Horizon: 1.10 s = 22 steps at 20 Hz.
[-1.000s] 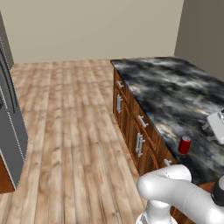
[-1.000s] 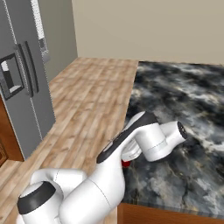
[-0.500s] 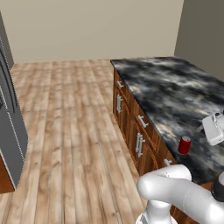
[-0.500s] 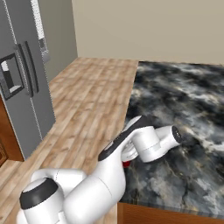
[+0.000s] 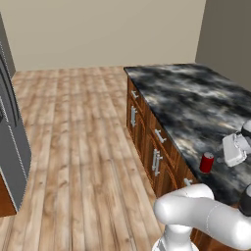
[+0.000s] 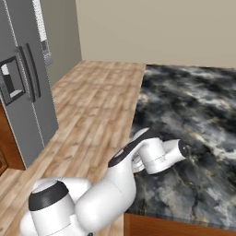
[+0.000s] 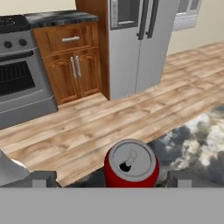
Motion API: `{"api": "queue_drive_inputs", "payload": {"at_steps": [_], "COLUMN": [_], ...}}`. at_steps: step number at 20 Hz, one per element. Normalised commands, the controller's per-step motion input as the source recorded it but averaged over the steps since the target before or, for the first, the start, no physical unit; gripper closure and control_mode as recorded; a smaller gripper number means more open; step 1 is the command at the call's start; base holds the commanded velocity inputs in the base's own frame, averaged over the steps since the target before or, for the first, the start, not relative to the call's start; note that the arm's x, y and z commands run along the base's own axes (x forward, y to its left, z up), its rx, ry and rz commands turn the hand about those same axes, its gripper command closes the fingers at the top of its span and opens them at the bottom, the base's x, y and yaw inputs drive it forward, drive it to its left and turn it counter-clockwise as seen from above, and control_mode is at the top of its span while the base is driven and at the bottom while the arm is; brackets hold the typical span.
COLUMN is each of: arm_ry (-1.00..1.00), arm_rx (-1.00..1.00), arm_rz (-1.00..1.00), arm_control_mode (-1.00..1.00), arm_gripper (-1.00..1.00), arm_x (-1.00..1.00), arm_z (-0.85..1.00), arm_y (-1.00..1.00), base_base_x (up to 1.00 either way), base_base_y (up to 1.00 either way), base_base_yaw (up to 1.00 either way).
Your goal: Pick the juice, can, bottled drink from the counter and place them in the open cabinet.
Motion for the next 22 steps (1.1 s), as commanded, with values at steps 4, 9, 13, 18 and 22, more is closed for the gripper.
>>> {"api": "queue_drive_inputs", "payload": {"at_steps": [4,9,13,18,22], "arm_ry": [0.00,0.00,0.00,0.00,0.00], "arm_rx": [0.00,0.00,0.00,0.00,0.00], "arm_rz": [0.01,0.06,0.05,0.04,0.02], "arm_control_mode": [-1.00,-1.00,-1.00,-1.00,-1.00], "arm_gripper": [-1.00,-1.00,-1.00,-1.00,-1.00], "arm_x": [0.00,0.00,0.00,0.00,0.00], "arm_z": [-0.02,-0.04,-0.04,-0.14,-0.23], "arm_y": [-0.36,-0.22,-0.01,0.00,0.02], "base_base_x": [0.00,0.00,0.00,0.00,0.00], "base_base_y": [0.00,0.00,0.00,0.00,0.00], "base_base_yaw": [0.00,0.00,0.00,0.00,0.00]}}
